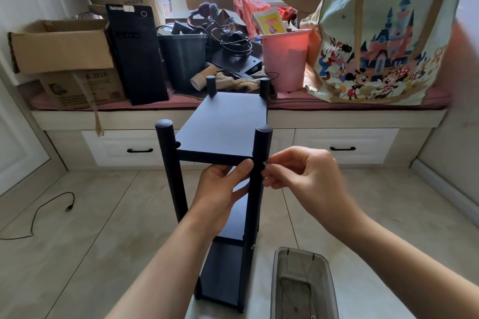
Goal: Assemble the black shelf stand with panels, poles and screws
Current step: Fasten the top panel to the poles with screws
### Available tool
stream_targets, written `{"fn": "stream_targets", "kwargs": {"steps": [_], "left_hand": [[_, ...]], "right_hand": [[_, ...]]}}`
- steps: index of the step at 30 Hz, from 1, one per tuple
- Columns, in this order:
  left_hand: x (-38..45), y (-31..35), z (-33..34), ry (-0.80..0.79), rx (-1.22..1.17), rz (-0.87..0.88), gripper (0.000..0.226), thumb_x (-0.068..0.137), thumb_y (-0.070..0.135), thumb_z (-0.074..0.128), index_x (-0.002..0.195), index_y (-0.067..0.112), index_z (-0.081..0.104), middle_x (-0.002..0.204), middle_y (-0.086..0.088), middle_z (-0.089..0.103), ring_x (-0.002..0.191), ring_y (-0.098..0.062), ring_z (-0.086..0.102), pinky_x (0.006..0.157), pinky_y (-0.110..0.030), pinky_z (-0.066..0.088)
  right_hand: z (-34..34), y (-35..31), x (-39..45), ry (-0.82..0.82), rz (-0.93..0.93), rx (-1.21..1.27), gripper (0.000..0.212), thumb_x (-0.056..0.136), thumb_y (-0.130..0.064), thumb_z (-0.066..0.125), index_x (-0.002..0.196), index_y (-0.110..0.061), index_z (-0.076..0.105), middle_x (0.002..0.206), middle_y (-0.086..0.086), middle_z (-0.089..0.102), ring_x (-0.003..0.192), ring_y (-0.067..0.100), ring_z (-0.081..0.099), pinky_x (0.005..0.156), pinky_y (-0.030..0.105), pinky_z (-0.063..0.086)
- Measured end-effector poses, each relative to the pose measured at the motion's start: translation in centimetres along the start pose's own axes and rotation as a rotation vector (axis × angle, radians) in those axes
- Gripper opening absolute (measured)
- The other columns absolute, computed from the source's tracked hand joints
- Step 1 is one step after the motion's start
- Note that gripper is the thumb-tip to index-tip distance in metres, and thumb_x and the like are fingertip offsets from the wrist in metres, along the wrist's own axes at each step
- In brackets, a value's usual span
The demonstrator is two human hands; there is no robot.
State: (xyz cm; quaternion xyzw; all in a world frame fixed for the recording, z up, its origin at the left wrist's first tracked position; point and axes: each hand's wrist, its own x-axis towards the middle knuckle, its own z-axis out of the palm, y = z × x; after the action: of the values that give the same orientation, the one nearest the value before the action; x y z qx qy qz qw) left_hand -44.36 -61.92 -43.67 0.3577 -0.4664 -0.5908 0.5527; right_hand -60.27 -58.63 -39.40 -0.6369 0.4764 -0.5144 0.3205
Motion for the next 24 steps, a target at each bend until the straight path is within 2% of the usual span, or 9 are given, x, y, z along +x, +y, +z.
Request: {"fn": "stream_targets", "kwargs": {"steps": [6, 9, 12, 15, 18, 21, 24], "left_hand": [[0.2, -0.2, -0.3, -0.012, 0.007, 0.001, 0.047, 0.078, 0.032, 0.066, 0.119, 0.008, 0.069, 0.115, -0.009, 0.074, 0.111, -0.022, 0.070, 0.100, -0.044, 0.053], [0.2, -0.3, -0.4, -0.017, 0.017, 0.001, 0.047, 0.080, 0.032, 0.065, 0.120, 0.007, 0.069, 0.116, -0.010, 0.074, 0.113, -0.022, 0.069, 0.103, -0.047, 0.051], [0.2, -0.3, -0.3, -0.032, 0.021, 0.001, 0.046, 0.082, 0.033, 0.063, 0.119, 0.006, 0.069, 0.116, -0.010, 0.074, 0.114, -0.023, 0.068, 0.103, -0.047, 0.049], [0.2, -0.2, -0.2, -0.022, 0.009, 0.006, 0.043, 0.082, 0.032, 0.063, 0.115, 0.006, 0.070, 0.114, -0.010, 0.075, 0.112, -0.023, 0.069, 0.101, -0.044, 0.051], [0.2, -0.3, 0.0, -0.014, -0.005, 0.020, 0.043, 0.081, 0.031, 0.063, 0.117, 0.008, 0.070, 0.114, -0.009, 0.075, 0.110, -0.021, 0.070, 0.094, -0.037, 0.055], [0.1, -0.3, -0.1, -0.014, -0.020, 0.025, 0.042, 0.081, 0.031, 0.063, 0.117, 0.010, 0.070, 0.115, -0.008, 0.074, 0.111, -0.021, 0.070, 0.094, -0.037, 0.054], [0.1, -0.4, -0.2, -0.016, -0.016, 0.023, 0.039, 0.083, 0.031, 0.063, 0.116, 0.011, 0.070, 0.114, -0.008, 0.075, 0.111, -0.020, 0.070, 0.097, -0.040, 0.053]], "right_hand": [[-0.1, -0.6, 0.1, -0.028, 0.213, 0.262, 0.006, 0.091, 0.000, 0.065, 0.091, 0.001, 0.071, 0.077, 0.014, 0.075, 0.069, 0.025, 0.074, 0.064, 0.026, 0.059], [0.0, -0.7, 0.1, -0.025, 0.210, 0.261, 0.005, 0.090, -0.001, 0.066, 0.090, 0.000, 0.071, 0.076, 0.013, 0.075, 0.069, 0.025, 0.074, 0.064, 0.026, 0.059], [0.0, -0.5, 0.1, 0.049, 0.071, 0.062, 0.004, 0.086, -0.003, 0.072, 0.082, -0.003, 0.071, 0.069, 0.008, 0.074, 0.063, 0.018, 0.073, 0.063, 0.025, 0.059], [0.0, -0.1, -0.1, 0.077, -0.170, -0.249, 0.007, 0.085, -0.008, 0.076, 0.082, -0.007, 0.070, 0.068, -0.003, 0.071, 0.064, 0.006, 0.070, 0.063, 0.015, 0.054], [0.2, 0.5, -0.2, 0.092, -0.430, -0.542, 0.010, 0.087, -0.009, 0.074, 0.081, -0.010, 0.066, 0.067, -0.004, 0.065, 0.061, 0.011, 0.062, 0.060, 0.021, 0.049], [0.2, 0.6, -0.2, 0.073, -0.492, -0.612, 0.010, 0.088, -0.008, 0.073, 0.083, -0.011, 0.065, 0.069, -0.003, 0.063, 0.060, 0.012, 0.059, 0.058, 0.027, 0.049], [0.1, 0.4, -0.2, 0.079, -0.456, -0.585, 0.009, 0.087, -0.008, 0.075, 0.083, -0.012, 0.066, 0.070, -0.005, 0.065, 0.063, 0.010, 0.062, 0.062, 0.023, 0.050]]}}
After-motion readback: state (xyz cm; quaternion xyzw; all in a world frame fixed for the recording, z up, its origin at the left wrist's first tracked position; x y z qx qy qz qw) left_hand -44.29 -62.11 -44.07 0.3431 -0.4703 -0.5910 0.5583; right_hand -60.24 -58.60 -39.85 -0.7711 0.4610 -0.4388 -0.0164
